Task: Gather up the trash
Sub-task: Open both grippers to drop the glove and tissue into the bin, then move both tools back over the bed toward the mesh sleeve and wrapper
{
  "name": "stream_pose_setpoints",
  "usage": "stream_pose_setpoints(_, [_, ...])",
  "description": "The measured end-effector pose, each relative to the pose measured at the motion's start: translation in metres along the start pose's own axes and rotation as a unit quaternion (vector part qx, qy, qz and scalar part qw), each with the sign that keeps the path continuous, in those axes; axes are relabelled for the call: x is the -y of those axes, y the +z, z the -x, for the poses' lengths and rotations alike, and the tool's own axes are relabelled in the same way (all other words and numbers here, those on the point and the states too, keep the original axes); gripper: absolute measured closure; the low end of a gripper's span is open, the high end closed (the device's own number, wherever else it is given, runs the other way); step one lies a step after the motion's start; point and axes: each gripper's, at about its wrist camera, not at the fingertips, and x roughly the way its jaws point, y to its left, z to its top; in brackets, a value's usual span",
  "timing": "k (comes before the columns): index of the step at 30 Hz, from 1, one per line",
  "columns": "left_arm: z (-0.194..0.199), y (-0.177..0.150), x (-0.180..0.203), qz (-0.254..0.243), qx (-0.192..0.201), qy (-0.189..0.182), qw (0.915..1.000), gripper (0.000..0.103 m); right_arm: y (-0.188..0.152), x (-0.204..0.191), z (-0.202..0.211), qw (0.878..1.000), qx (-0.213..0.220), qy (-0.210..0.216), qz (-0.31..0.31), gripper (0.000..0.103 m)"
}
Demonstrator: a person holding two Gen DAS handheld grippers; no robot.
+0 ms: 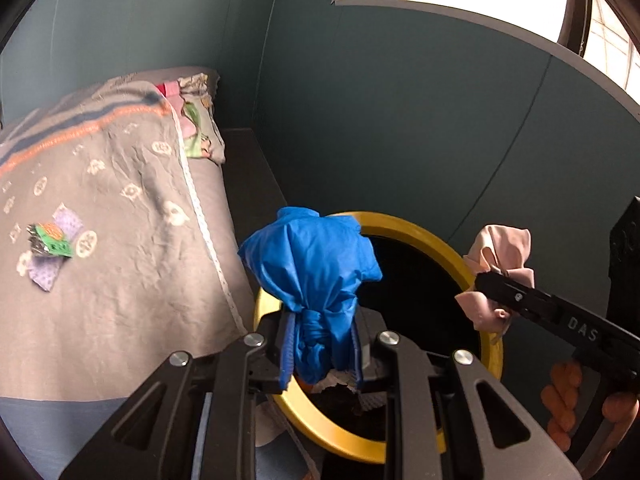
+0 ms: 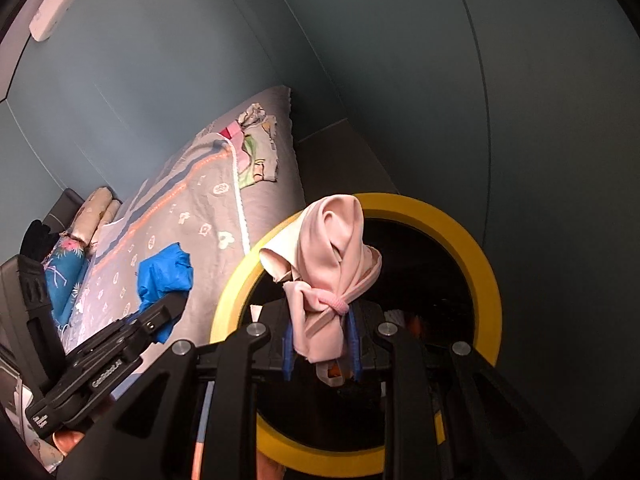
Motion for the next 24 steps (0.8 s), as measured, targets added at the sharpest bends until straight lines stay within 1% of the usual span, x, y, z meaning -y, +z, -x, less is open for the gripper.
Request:
stream_pose_setpoints(2, [-0.006, 0.001, -0.001, -0.001, -0.002, -0.002, 1.0000, 0.080, 0.000, -0.002, -0.001, 1.000, 0.004, -0.002, -0.001, 0.079])
stream_pose_setpoints(3, [-0.006, 0.001, -0.002, 0.001, -0.001, -0.003, 1.0000, 0.072, 0.001, -0.005, -0.002, 1.000, 0.008, -0.007, 0.000, 0.078])
stream_pose_setpoints(4, [-0.005, 0.001, -0.004, 0.003, 0.000, -0.004, 1.0000, 0.068, 0.000, -0.004, -0.001, 1.000, 0.011, -0.011, -0.001, 0.073])
stream_pose_setpoints(5, [-0.003, 0.001, -0.007, 0.007, 0.003, -0.004, 1.0000, 0.056, 0.000, -0.001, 0.001, 1.000, 0.017, -0.017, -0.002, 0.069])
stream_pose_setpoints(6, [0.000, 0.000, -0.011, 0.013, 0.010, -0.002, 0.9999, 0.042, -0.001, -0.001, 0.003, 0.999, 0.022, -0.022, -0.005, 0.066])
stream_pose_setpoints(8, [0.007, -0.001, -0.018, 0.023, 0.021, 0.001, 0.9995, 0.033, 0.000, 0.000, 0.006, 0.999, 0.029, -0.026, -0.012, 0.055])
stream_pose_setpoints(9, [0.010, -0.002, -0.024, 0.028, 0.024, 0.002, 0.9993, 0.030, 0.000, 0.000, 0.007, 0.999, 0.031, -0.028, -0.013, 0.053])
stream_pose_setpoints(12, [0.014, -0.002, -0.041, 0.042, 0.028, 0.014, 0.9986, 0.027, 0.000, -0.001, 0.011, 0.999, 0.037, -0.037, -0.015, 0.052])
stream_pose_setpoints(17, [0.020, -0.006, -0.072, 0.071, 0.028, 0.039, 0.9963, 0.026, 0.001, -0.007, 0.012, 0.999, 0.038, -0.036, -0.005, 0.049])
stream_pose_setpoints(24, [0.028, -0.014, -0.122, 0.113, 0.031, 0.080, 0.9899, 0.025, 0.000, -0.049, -0.007, 0.999, 0.022, -0.007, 0.042, 0.047])
